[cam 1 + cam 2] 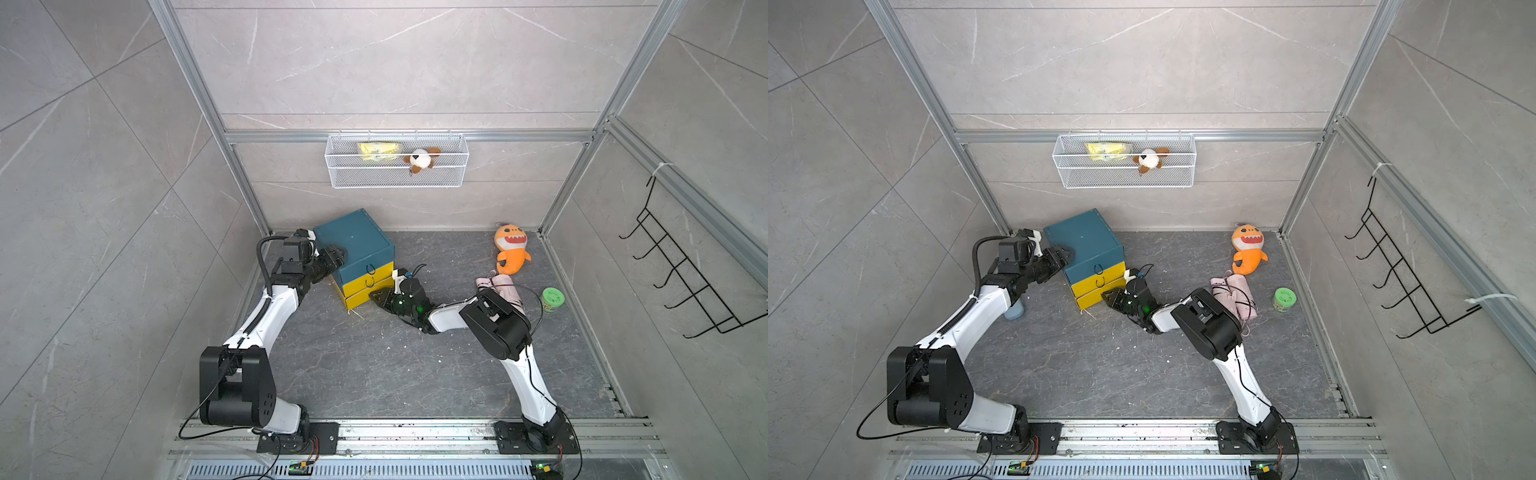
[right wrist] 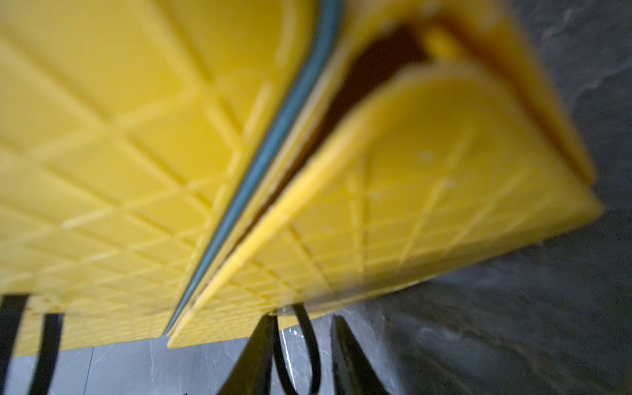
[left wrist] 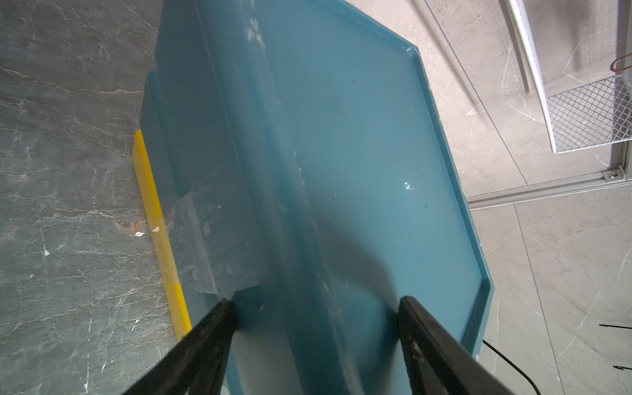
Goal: Place the umbrella in the drawer by color
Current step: Open the drawer in the storage box.
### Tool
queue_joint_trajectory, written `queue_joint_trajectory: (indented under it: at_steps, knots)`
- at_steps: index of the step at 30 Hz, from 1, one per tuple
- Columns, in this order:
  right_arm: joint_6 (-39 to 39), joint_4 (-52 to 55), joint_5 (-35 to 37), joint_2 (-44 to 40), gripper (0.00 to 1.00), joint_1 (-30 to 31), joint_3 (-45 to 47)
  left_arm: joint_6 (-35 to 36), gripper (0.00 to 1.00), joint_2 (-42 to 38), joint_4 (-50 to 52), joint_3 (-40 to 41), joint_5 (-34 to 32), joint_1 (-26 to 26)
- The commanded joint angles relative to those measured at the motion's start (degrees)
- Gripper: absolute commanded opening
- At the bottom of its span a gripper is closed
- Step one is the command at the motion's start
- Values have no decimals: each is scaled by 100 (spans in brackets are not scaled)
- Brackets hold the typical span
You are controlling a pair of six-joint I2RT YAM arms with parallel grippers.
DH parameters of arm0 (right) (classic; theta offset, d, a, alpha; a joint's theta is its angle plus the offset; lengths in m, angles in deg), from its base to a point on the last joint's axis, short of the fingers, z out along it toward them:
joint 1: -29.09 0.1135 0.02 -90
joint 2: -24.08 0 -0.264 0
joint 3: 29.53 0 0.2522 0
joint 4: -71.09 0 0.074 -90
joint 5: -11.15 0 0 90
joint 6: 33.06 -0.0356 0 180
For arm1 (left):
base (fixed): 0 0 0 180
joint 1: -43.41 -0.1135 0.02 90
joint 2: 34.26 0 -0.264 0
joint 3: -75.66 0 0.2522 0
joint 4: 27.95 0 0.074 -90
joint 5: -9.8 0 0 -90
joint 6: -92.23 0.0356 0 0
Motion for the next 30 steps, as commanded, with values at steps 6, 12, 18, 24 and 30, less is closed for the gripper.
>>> queue_joint_trajectory:
  at_steps: [6,12,18,24,30]
  knots:
    - [53,-138,-33,-145,7,14,172,96,78,344,870,352,-50,54]
    - [143,-246,25,-570,4,19,796,108,77,336,844,393,-69,52]
    - [297,-441,44,-1069,4,23,1513,102,78,325,819,422,-75,56]
    - [499,-437,24,-1576,4,32,2204,92,78,324,813,409,-41,59]
    - [724,-344,25,-2011,5,91,2748,111,77,341,861,370,-48,59]
